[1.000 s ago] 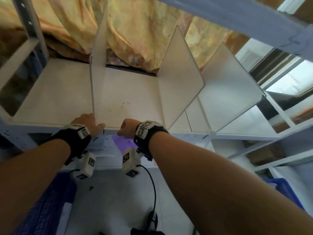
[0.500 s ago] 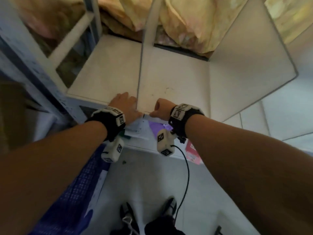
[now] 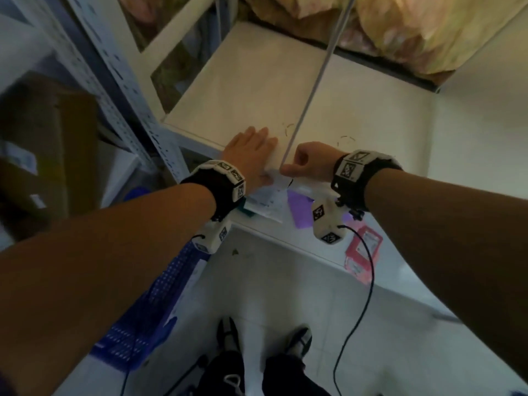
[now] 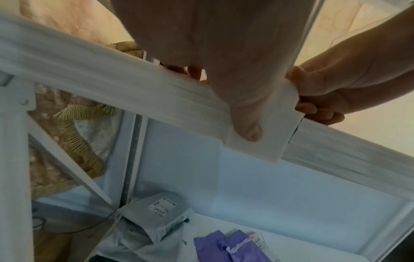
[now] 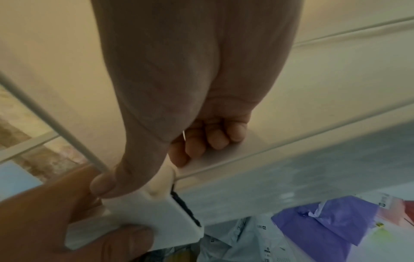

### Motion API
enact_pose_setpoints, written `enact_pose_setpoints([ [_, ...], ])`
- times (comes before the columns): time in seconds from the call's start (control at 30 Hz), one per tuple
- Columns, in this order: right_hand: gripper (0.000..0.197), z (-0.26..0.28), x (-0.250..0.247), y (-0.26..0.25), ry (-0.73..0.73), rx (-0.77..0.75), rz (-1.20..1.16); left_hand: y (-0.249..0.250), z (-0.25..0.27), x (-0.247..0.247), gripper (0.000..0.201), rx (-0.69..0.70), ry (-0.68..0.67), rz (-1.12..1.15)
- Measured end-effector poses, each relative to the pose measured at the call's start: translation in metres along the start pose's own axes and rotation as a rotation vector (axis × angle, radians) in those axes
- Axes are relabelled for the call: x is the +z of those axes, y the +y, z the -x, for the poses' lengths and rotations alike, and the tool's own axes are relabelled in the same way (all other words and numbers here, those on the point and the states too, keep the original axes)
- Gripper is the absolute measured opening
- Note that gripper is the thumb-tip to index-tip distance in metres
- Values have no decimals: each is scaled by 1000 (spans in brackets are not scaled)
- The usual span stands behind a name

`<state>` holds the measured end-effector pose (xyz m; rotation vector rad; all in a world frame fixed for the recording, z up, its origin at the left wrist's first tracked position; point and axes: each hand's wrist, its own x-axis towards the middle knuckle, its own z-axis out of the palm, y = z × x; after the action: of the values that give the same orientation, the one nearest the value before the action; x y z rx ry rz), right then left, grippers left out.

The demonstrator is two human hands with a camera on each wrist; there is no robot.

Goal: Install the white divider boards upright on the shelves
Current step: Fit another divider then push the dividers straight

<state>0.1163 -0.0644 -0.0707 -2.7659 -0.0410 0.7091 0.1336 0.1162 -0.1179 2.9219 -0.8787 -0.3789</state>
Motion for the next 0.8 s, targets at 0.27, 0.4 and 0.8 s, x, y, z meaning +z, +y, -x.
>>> enact_pose_setpoints([
  [0.27, 44, 0, 7, 1, 40, 15, -1, -4, -4, -4, 93, 46, 14, -11],
  [0.4, 46, 2, 11, 2, 83, 26, -7, -5, -4, -7, 92, 62, 6, -18],
  [0.8, 47, 3, 10, 6, 63, -8, -23, -6, -6, -10, 96, 65, 0, -52],
])
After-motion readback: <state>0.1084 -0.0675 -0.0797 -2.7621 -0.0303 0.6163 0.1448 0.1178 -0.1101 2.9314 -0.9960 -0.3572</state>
